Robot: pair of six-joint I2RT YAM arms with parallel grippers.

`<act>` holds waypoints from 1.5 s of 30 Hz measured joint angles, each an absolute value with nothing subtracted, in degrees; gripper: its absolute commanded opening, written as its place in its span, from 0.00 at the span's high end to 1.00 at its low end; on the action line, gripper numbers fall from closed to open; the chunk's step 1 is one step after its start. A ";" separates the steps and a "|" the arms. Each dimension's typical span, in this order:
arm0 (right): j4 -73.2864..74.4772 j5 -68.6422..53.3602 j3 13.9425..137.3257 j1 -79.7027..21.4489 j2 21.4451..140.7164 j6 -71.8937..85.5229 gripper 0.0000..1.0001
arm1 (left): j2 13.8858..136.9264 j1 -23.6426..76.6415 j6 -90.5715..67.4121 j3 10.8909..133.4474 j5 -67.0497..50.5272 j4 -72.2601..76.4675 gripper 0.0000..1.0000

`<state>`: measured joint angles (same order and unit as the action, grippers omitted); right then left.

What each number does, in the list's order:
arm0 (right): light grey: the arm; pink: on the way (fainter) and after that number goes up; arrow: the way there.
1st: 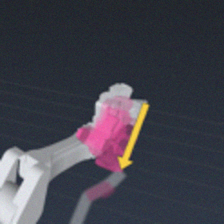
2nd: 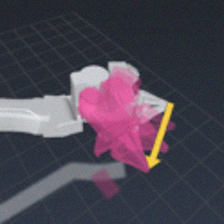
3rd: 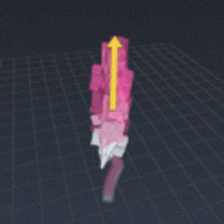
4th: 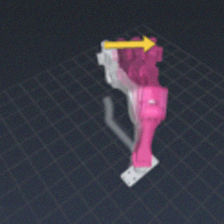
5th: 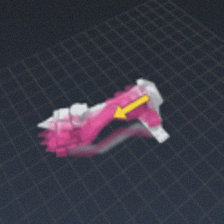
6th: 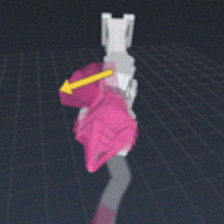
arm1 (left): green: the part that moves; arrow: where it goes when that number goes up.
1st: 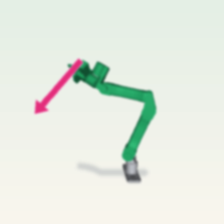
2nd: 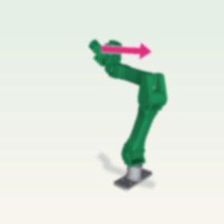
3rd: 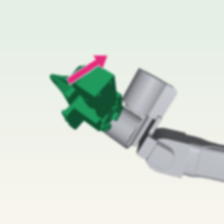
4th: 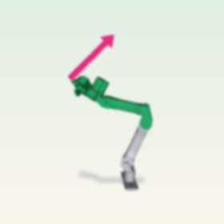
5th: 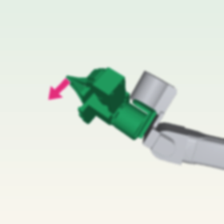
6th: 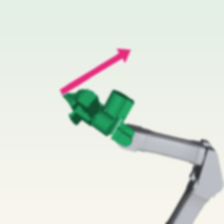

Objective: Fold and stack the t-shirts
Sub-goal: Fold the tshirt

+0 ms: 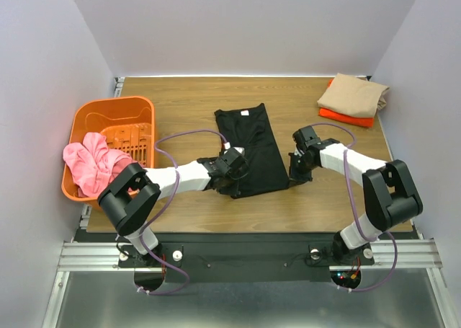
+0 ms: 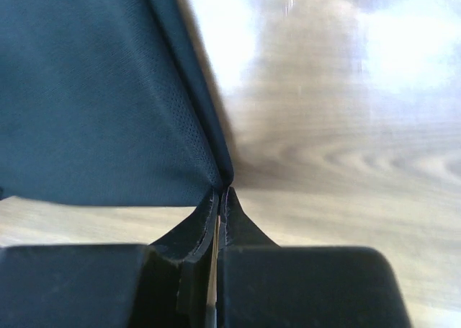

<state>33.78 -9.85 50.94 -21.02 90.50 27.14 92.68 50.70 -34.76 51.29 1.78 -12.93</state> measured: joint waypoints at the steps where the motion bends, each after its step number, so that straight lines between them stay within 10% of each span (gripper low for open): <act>1: 34.92 -9.85 50.96 -21.02 89.67 26.83 1.00 | 92.62 50.70 -34.33 51.46 0.80 -13.45 1.00; 45: 73.17 -11.99 82.02 -21.04 75.33 29.50 0.99 | 73.36 51.18 -50.46 59.83 -26.20 -25.26 1.00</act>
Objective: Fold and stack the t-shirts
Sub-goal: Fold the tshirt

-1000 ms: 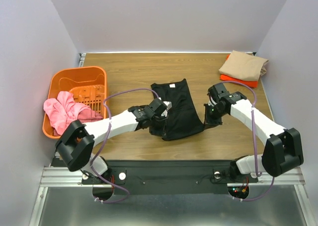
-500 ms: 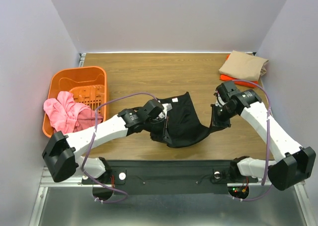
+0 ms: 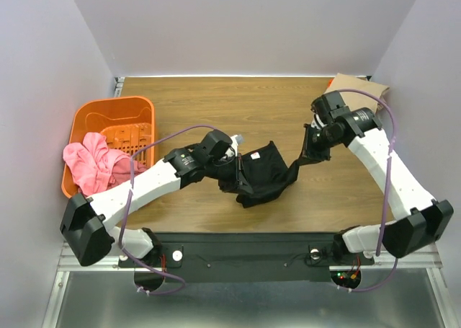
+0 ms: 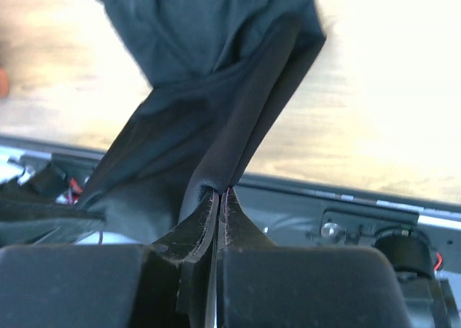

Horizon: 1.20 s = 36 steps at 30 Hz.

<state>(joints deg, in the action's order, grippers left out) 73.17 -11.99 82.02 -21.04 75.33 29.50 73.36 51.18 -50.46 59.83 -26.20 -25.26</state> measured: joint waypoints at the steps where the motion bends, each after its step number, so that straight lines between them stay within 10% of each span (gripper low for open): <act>1: 72.29 -11.55 82.11 -21.04 76.36 29.63 1.00 | 73.47 50.37 -50.41 59.83 -26.15 -25.34 1.00; 36: 54.26 -4.49 100.14 -21.08 109.84 23.27 1.00 | 91.18 32.29 -37.26 60.20 -29.82 -19.25 1.00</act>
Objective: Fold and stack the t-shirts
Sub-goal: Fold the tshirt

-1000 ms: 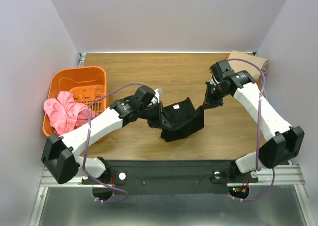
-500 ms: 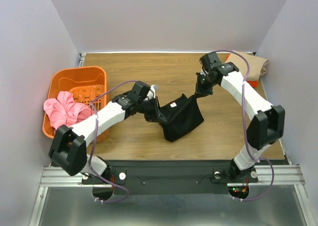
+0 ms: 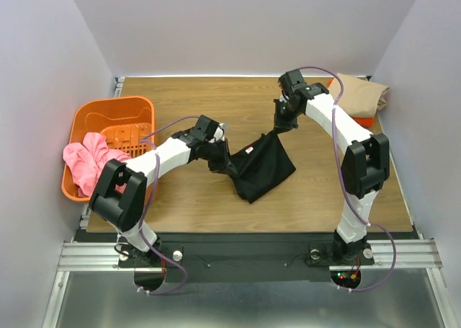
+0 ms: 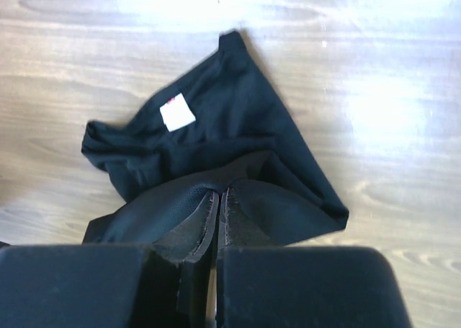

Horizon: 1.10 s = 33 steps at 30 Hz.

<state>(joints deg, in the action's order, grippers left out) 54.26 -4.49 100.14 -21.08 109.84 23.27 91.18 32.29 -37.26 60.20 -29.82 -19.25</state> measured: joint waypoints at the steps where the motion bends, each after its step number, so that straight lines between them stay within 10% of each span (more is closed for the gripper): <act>1: 53.98 -4.47 100.88 -21.08 110.65 23.05 1.00 | 91.92 31.88 -36.77 60.75 -29.67 -19.42 1.00; 16: 52.88 -3.62 109.73 -21.08 122.43 21.15 0.99 | 98.35 25.67 -32.84 67.33 -26.81 -21.30 0.98; 18: 52.97 -3.57 111.35 -21.08 123.76 21.12 0.95 | 99.37 25.39 -32.67 67.44 -26.61 -21.43 0.67; 20: 53.10 -3.57 113.06 -21.08 124.99 21.15 0.65 | 100.92 25.19 -31.70 68.47 -25.43 -22.79 0.32; 21: 53.06 -3.57 113.95 -21.06 125.51 20.97 0.46 | 101.69 25.04 -31.66 69.23 -24.23 -23.66 0.22; 24: 53.04 -3.97 117.01 -20.62 126.87 21.23 0.33 | 103.72 24.88 -30.81 73.87 -19.99 -28.25 0.02; 33: 51.62 -13.34 121.93 -13.15 125.78 19.99 0.25 | 103.79 24.56 -30.28 94.02 -7.68 -33.45 0.02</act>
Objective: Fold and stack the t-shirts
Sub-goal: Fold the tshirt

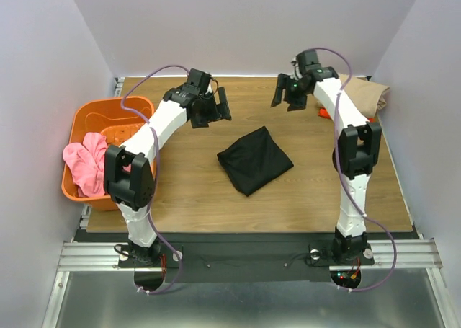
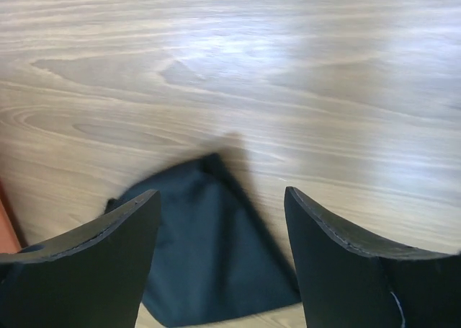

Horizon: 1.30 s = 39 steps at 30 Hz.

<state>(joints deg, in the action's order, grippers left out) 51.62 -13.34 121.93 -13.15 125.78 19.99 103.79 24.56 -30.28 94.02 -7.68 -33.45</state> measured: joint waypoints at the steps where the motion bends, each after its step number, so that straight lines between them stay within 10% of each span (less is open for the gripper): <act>1: 51.33 -14.37 121.12 -12.01 125.19 19.14 0.25 | 103.28 24.62 -30.30 93.95 -7.20 -33.76 0.01; 20: 41.32 -36.27 88.38 -5.26 114.56 5.98 0.25 | 95.66 34.24 -33.21 71.26 -11.27 -29.91 0.02; 39: 33.74 -43.92 80.38 -5.26 116.42 2.33 0.12 | 102.89 35.03 -35.48 68.20 -13.91 -21.47 0.01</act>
<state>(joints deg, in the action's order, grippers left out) 33.74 -43.92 80.38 -5.26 116.42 2.33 102.89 35.03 -35.48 68.20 -13.91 -21.47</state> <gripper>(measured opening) 0.853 0.985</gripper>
